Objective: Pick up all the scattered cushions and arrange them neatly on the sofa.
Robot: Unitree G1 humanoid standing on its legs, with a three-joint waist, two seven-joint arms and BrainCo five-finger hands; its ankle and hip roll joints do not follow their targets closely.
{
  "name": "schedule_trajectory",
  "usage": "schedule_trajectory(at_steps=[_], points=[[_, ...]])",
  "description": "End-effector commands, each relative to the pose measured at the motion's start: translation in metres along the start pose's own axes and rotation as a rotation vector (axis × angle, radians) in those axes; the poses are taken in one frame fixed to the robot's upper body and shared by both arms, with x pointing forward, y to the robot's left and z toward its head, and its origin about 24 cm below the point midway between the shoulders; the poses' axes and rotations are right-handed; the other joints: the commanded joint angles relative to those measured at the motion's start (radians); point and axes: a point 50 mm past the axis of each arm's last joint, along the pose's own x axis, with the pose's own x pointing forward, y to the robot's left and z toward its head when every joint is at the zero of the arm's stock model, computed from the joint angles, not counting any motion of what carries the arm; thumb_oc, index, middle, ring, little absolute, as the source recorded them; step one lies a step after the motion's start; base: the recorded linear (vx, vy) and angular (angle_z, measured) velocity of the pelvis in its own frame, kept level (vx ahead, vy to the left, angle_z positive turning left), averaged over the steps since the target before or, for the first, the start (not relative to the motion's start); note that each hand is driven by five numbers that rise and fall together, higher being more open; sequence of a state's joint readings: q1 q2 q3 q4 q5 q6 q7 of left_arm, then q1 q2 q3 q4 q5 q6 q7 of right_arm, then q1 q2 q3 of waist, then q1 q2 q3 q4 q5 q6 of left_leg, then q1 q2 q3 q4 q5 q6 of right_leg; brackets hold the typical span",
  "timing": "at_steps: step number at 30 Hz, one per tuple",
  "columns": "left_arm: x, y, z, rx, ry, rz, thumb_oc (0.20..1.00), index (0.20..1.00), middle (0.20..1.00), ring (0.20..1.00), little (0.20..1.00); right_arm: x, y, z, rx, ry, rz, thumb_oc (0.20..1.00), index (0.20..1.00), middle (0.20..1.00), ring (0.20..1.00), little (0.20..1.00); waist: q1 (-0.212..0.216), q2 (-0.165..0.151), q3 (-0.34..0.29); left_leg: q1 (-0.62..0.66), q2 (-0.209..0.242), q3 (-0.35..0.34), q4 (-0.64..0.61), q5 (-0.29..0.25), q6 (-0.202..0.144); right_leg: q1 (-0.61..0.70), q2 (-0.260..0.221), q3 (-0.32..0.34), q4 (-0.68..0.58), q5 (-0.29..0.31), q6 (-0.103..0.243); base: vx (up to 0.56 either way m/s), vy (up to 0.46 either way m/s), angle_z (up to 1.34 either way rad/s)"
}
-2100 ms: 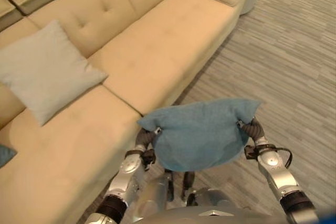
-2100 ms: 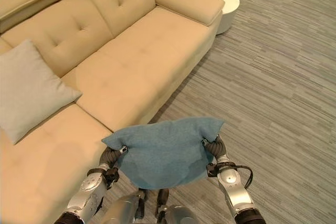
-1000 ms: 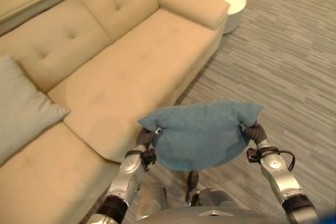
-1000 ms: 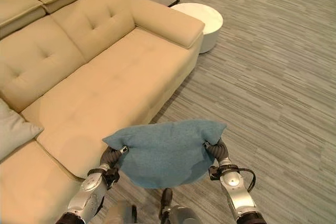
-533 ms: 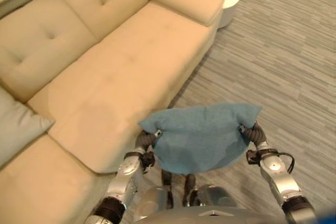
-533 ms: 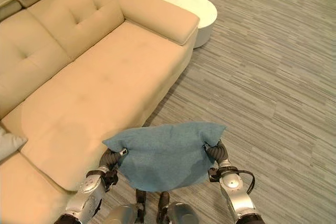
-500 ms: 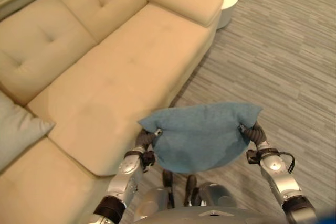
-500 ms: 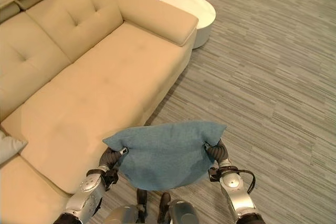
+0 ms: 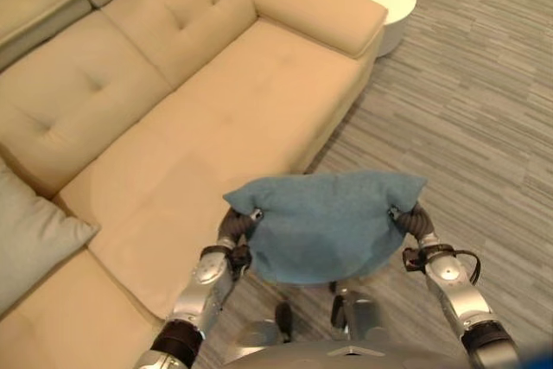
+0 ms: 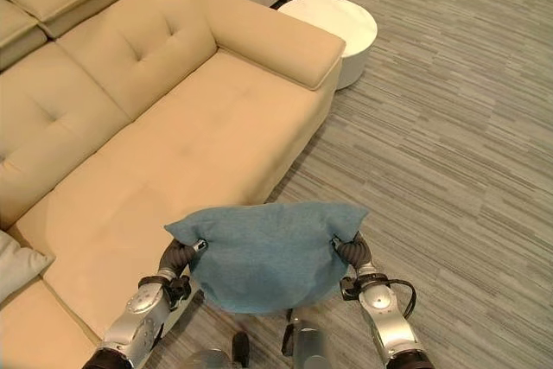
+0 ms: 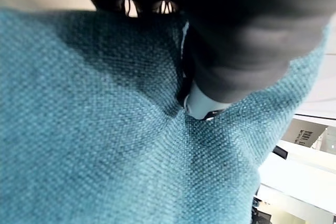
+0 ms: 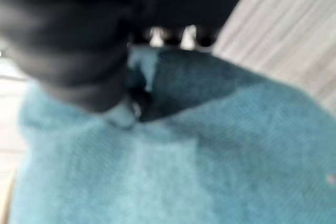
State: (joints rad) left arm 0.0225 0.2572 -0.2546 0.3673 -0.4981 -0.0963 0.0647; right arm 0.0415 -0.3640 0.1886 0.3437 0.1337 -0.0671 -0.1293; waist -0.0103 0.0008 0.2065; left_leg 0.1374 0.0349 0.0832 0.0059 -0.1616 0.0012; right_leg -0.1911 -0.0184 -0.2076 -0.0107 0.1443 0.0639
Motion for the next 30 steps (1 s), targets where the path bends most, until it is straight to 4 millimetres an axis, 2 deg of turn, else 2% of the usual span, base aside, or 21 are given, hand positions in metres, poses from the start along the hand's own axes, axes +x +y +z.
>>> schedule_trajectory(at_steps=[1,2,4,5,7,9,10,11,12,13,14,16,18,21,22,25,26,27,28,29,30], points=[[0.004,-0.011,0.032,-0.021,-0.178,-0.076,0.2,0.2,0.2,0.2,0.2,0.008,-0.001,0.034,0.04,-0.174,-0.002,0.2,0.2,0.2,0.2,0.2,-0.007,-0.049,-0.064,-0.087,-0.016,0.056,0.289,-0.008,0.012,0.06,0.006,0.048,0.035,-0.175,0.003,0.45,-0.441,0.41],[0.004,-0.014,0.033,-0.014,-0.177,-0.096,0.2,0.2,0.2,0.2,0.2,0.007,-0.004,0.037,0.041,-0.189,-0.007,0.2,0.2,0.2,0.2,0.2,-0.011,-0.05,-0.063,-0.159,0.021,0.054,0.439,0.024,0.006,0.079,0.024,0.033,0.03,-0.188,-0.024,0.38,-0.411,0.42],[0.005,-0.018,0.031,-0.011,-0.165,-0.113,0.2,0.2,0.2,0.2,0.2,0.007,-0.009,0.037,0.036,-0.188,-0.023,0.2,0.2,0.2,0.2,0.2,-0.009,-0.059,-0.053,-0.255,0.062,0.06,0.603,0.05,0.018,0.121,0.048,0.026,0.002,-0.214,-0.064,0.28,-0.336,0.44],[0.006,-0.02,0.032,-0.021,-0.164,-0.119,0.2,0.2,0.2,0.2,0.2,0.008,-0.011,0.037,0.029,-0.189,-0.029,0.2,0.2,0.2,0.2,0.2,-0.013,-0.063,-0.047,-0.286,0.061,0.064,0.605,0.017,0.029,0.136,0.049,0.01,-0.007,-0.226,-0.07,0.21,-0.248,0.37],[0.007,-0.025,0.031,-0.018,-0.156,-0.136,0.2,0.2,0.2,0.2,0.2,0.008,-0.014,0.037,0.031,-0.184,-0.038,0.2,0.2,0.2,0.2,0.2,-0.018,-0.078,-0.042,-0.33,0.034,0.069,0.535,-0.047,0.044,0.154,0.04,-0.011,-0.023,-0.236,-0.073,0.2,-0.167,0.46],[0.007,-0.027,0.029,-0.001,-0.149,-0.155,0.2,0.2,0.2,0.2,0.2,0.007,-0.018,0.037,0.027,-0.188,-0.049,0.2,0.2,0.2,0.2,0.2,-0.03,-0.094,-0.045,-0.347,0.002,0.087,0.417,-0.064,0.045,0.169,0.022,-0.045,-0.038,-0.237,-0.064,0.21,-0.11,0.59],[0.007,-0.026,0.03,0.002,-0.153,-0.154,0.2,0.2,0.2,0.2,0.2,0.008,-0.019,0.037,0.026,-0.187,-0.054,0.2,0.2,0.2,0.2,0.2,-0.031,-0.096,-0.047,-0.357,-0.007,0.091,0.358,-0.051,0.038,0.173,0.025,-0.051,-0.046,-0.236,-0.063,0.18,-0.062,0.56],[0.007,-0.026,0.031,0.004,-0.154,-0.151,0.2,0.2,0.2,0.2,0.2,0.008,-0.019,0.037,0.026,-0.186,-0.059,0.2,0.2,0.2,0.2,0.2,-0.032,-0.098,-0.045,-0.365,-0.022,0.084,0.302,-0.017,0.028,0.178,0.025,-0.055,-0.05,-0.236,-0.063,0.12,-0.032,0.57],[0.007,-0.026,0.031,0.004,-0.154,-0.151,0.2,0.2,0.2,0.2,0.2,0.008,-0.019,0.037,0.026,-0.186,-0.059,0.2,0.2,0.2,0.2,0.2,-0.034,-0.1,-0.046,-0.36,-0.026,0.084,0.291,-0.01,0.028,0.178,0.023,-0.056,-0.05,-0.236,-0.062,0.21,-0.008,0.47],[0.006,-0.025,0.03,0.0,-0.15,-0.148,0.2,0.2,0.2,0.2,0.2,0.009,-0.019,0.036,0.027,-0.18,-0.061,0.2,0.2,0.2,0.2,0.2,-0.035,-0.098,-0.048,-0.361,-0.043,0.076,0.186,0.05,0.006,0.194,0.032,-0.066,-0.053,-0.243,-0.061,0.24,0.021,0.3],[0.006,-0.025,0.029,-0.003,-0.148,-0.146,0.2,0.2,0.2,0.2,0.2,0.009,-0.018,0.035,0.028,-0.176,-0.06,0.2,0.2,0.2,0.2,0.2,-0.035,-0.095,-0.049,-0.357,-0.05,0.07,0.141,0.077,-0.003,0.203,0.036,-0.069,-0.05,-0.249,-0.063,0.25,0.022,0.09],[0.005,-0.025,0.028,-0.003,-0.143,-0.143,0.2,0.2,0.2,0.2,0.2,0.009,-0.017,0.035,0.028,-0.173,-0.062,0.2,0.2,0.2,0.2,0.2,-0.032,-0.095,-0.047,-0.349,-0.06,0.049,0.093,0.099,-0.01,0.219,0.04,-0.069,-0.035,-0.267,-0.064,0.29,0.097,-0.02],[0.004,-0.026,0.024,-0.006,-0.129,-0.155,0.2,0.2,0.2,0.2,0.2,0.007,-0.015,0.032,0.027,-0.164,-0.05,0.2,0.2,0.2,0.2,0.2,-0.035,-0.089,-0.063,-0.304,-0.06,0.048,0.039,0.102,0.0,0.236,0.042,-0.065,-0.02,-0.291,-0.058,0.44,0.188,-0.18],[0.001,-0.026,0.021,0.007,-0.109,-0.173,0.2,0.2,0.2,0.2,0.2,0.003,-0.011,0.025,0.037,-0.147,-0.04,0.2,0.2,0.2,0.2,0.2,-0.034,-0.098,-0.079,-0.259,-0.059,0.074,0.051,0.079,0.013,0.231,0.014,-0.086,0.102,-0.315,-0.04,0.36,0.176,-0.29],[0.001,-0.026,0.02,0.016,-0.103,-0.178,0.2,0.2,0.2,0.2,0.2,0.002,-0.012,0.025,0.037,-0.145,-0.044,0.2,0.2,0.2,0.2,0.2,-0.032,-0.103,-0.076,-0.235,-0.061,0.087,0.053,0.064,0.025,0.212,-0.006,-0.099,0.188,-0.308,-0.018,0.33,0.191,-0.21],[0.001,-0.027,0.023,0.058,-0.107,-0.2,0.2,0.2,0.2,0.2,0.2,0.0,-0.008,0.025,0.05,-0.148,-0.036,0.2,0.2,0.2,0.2,0.2,-0.054,-0.11,-0.053,-0.178,-0.066,0.1,0.021,0.046,0.053,0.074,-0.068,-0.097,0.489,-0.228,0.057,0.23,0.164,0.01],[0.002,-0.026,0.025,0.07,-0.115,-0.207,0.2,0.2,0.2,0.2,0.2,0.001,-0.006,0.027,0.062,-0.157,-0.033,0.2,0.2,0.2,0.2,0.2,-0.055,-0.107,-0.043,-0.164,-0.061,0.103,-0.001,0.048,0.055,0.035,-0.076,-0.101,0.511,-0.235,0.046,0.2,0.103,0.2],[0.003,-0.026,0.028,0.08,-0.121,-0.212,0.2,0.2,0.2,0.2,0.2,0.001,-0.006,0.026,0.067,-0.152,-0.035,0.2,0.2,0.2,0.2,0.2,-0.051,-0.102,-0.042,-0.157,-0.058,0.104,-0.025,0.056,0.051,0.021,-0.08,-0.115,0.466,-0.258,0.035,0.2,0.033,0.49],[0.004,-0.029,0.029,0.084,-0.123,-0.226,0.2,0.2,0.2,0.2,0.2,0.002,-0.006,0.027,0.073,-0.155,-0.038,0.2,0.2,0.2,0.2,0.2,-0.052,-0.09,-0.036,-0.157,-0.049,0.099,-0.033,0.063,0.045,0.027,-0.058,-0.108,0.363,-0.272,0.02,0.12,-0.004,0.55],[0.004,-0.029,0.029,0.084,-0.124,-0.226,0.2,0.2,0.2,0.2,0.2,0.002,-0.006,0.027,0.073,-0.155,-0.038,0.2,0.2,0.2,0.2,0.2,-0.052,-0.089,-0.036,-0.157,-0.048,0.098,-0.033,0.064,0.044,0.028,-0.057,-0.108,0.36,-0.27,0.019,0.23,-0.073,0.64],[0.006,-0.035,0.032,0.089,-0.138,-0.255,0.2,0.2,0.2,0.2,0.2,0.003,-0.009,0.033,0.08,-0.178,-0.05,0.2,0.2,0.2,0.2,0.2,-0.051,-0.072,-0.029,-0.156,-0.041,0.093,-0.039,0.064,0.031,0.03,-0.011,-0.027,0.094,-0.248,0.01,0.24,-0.089,0.47]])
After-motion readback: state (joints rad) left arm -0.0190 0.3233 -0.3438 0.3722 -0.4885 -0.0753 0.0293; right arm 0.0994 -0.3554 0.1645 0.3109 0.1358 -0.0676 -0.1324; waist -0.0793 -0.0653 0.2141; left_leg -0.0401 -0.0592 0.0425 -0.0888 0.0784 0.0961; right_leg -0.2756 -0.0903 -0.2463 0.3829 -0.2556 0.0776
